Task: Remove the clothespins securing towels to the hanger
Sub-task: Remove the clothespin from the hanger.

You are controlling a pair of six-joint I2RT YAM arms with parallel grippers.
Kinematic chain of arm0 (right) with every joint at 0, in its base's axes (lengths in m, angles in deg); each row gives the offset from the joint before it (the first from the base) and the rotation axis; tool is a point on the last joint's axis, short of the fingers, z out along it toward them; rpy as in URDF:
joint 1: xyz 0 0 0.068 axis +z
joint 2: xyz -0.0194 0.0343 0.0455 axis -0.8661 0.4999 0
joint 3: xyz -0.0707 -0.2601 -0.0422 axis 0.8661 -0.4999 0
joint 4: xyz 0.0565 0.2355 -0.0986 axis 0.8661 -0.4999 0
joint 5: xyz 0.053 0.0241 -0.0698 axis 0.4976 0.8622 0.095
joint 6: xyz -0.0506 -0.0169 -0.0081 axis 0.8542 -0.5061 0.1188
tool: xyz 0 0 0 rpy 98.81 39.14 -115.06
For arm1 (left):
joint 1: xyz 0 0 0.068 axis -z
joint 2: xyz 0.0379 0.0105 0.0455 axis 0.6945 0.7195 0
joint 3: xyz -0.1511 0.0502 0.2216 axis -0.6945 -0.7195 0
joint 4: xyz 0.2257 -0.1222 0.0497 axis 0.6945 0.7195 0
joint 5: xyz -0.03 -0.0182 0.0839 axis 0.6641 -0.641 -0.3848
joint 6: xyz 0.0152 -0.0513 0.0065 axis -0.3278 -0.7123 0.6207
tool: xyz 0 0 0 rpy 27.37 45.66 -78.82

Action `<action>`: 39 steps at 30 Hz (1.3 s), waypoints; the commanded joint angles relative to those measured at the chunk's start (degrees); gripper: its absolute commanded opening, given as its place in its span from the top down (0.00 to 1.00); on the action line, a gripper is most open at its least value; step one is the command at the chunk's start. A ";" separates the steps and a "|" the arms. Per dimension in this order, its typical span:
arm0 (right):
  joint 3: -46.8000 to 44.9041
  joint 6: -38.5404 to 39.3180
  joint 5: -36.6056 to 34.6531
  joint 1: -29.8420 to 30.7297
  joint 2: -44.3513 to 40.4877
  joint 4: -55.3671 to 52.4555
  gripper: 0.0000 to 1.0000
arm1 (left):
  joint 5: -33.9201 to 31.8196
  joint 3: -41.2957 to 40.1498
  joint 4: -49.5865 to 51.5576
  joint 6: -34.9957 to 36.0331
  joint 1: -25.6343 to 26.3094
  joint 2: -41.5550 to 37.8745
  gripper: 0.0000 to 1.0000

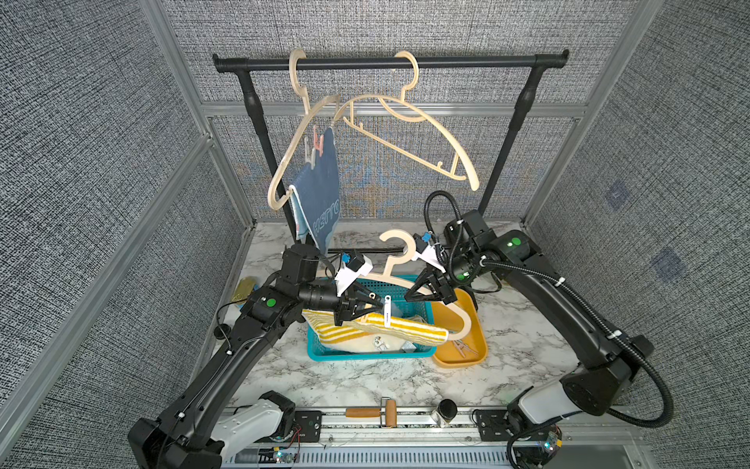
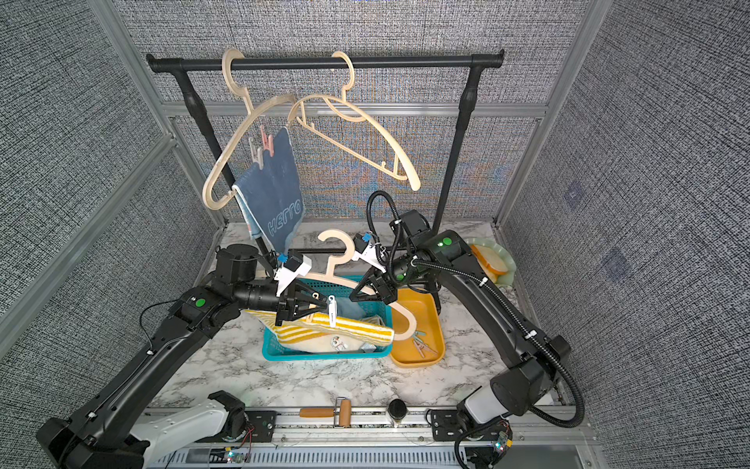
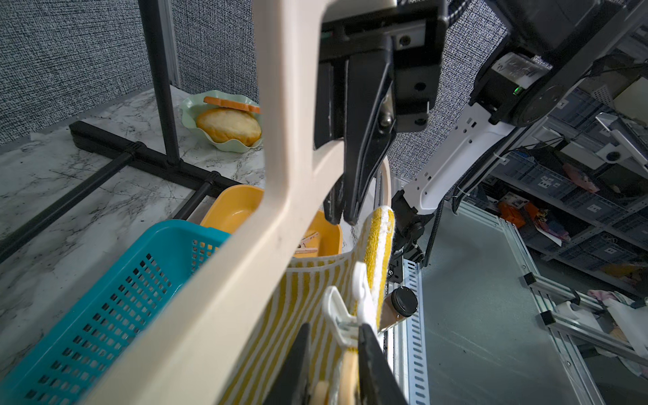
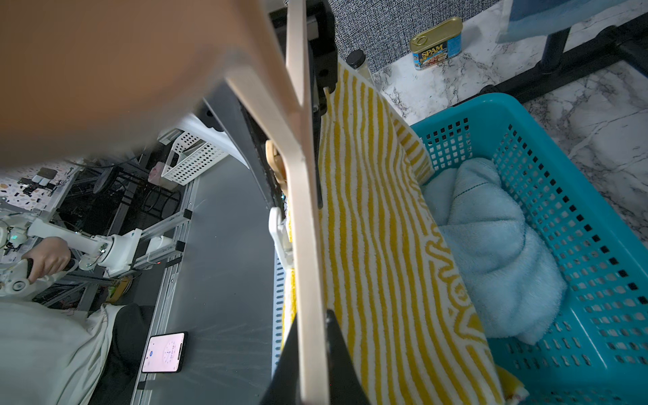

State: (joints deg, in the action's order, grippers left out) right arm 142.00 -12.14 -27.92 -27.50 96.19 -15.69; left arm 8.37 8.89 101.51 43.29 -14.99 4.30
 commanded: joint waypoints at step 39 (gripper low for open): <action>-3.92 -8.63 -19.93 1.58 -3.39 10.98 1.00 | -24.34 -5.77 -19.29 -17.42 -0.08 -5.25 1.00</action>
State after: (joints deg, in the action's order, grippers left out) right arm 138.44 -19.48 -44.32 -25.86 93.15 -4.22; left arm -14.77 2.98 87.53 28.43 -14.93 -0.64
